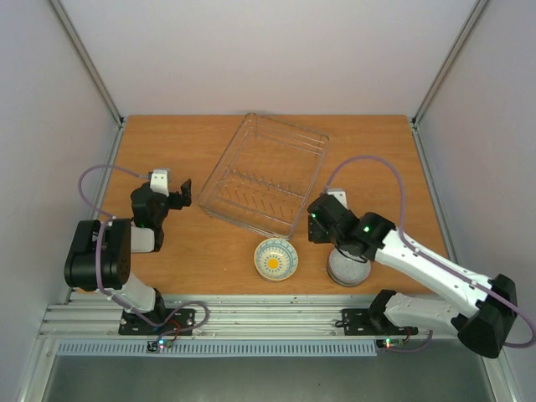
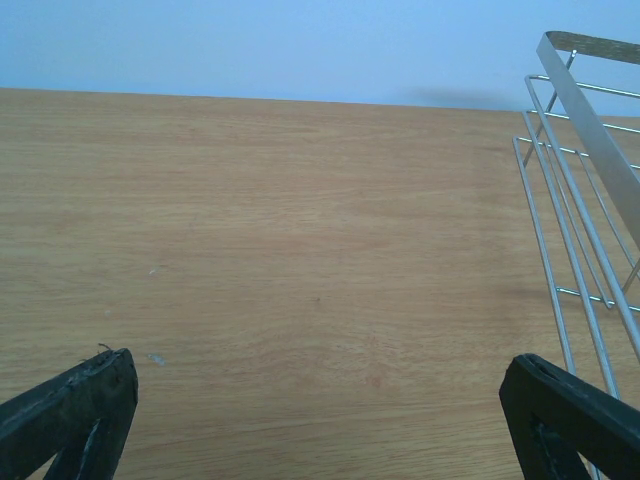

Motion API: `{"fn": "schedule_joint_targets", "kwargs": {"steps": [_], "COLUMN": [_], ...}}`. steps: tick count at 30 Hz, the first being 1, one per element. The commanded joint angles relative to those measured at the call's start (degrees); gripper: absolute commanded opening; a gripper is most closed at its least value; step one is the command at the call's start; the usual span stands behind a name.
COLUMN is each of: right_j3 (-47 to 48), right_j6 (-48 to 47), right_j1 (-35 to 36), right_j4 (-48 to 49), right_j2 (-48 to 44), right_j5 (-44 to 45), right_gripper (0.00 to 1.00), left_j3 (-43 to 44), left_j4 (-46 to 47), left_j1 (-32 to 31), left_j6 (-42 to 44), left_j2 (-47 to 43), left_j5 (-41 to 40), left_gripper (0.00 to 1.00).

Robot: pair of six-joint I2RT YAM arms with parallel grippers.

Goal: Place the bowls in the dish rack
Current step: Adjust the dish rack at the center of the board.

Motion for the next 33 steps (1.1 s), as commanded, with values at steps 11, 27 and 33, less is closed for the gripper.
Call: {"fn": "schedule_joint_targets", "kwargs": {"steps": [11,27,33], "right_j3": [8.24,9.43,8.95], "right_j6": [-4.81,-4.80,-5.34], "right_j1": [-6.10,-8.16,-11.52], "right_j4": [12.81,12.62,11.76], "right_j2": [16.66,24.22,23.73], "right_j5": [-9.52,-8.47,-7.60], "right_gripper": [0.37,0.14,0.11], "left_j3": [-0.16,-0.17,-0.16], "left_j4": [2.42,2.42,2.41], "left_j1": [-0.12,-0.12,-0.12], "left_j6": [0.44,0.47,0.47], "left_j2": [-0.38,-0.39,-0.40], "left_j5": [0.06,0.06,0.05], "left_gripper": [0.99,0.99,0.99]}}
